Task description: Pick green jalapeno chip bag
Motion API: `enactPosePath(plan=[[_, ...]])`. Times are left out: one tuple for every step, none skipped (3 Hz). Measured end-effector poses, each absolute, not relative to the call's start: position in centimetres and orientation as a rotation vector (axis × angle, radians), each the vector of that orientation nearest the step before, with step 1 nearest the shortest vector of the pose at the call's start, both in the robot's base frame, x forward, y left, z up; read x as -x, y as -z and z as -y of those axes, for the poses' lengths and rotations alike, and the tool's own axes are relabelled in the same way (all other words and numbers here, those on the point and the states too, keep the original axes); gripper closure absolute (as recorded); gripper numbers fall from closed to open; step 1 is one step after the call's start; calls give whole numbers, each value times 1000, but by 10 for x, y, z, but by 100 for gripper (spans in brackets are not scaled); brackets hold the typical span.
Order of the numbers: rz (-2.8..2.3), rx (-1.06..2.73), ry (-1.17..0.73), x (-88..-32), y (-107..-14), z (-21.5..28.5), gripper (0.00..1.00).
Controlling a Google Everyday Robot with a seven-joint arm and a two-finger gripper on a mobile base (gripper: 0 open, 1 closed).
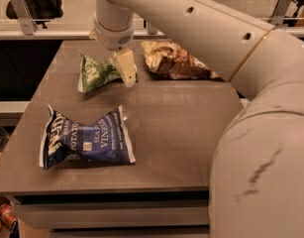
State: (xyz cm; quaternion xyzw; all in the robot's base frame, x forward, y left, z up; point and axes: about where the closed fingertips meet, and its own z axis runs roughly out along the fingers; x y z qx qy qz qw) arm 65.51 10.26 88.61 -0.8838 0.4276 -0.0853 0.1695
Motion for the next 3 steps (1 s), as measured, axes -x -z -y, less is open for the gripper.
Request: enactPosePath(plan=[[-1193,2539,201,-658,-871,-112,0],[-1187,2541,173,-659,-864,-116,18],[-1191,2538,163,-660,-861,-117,39]])
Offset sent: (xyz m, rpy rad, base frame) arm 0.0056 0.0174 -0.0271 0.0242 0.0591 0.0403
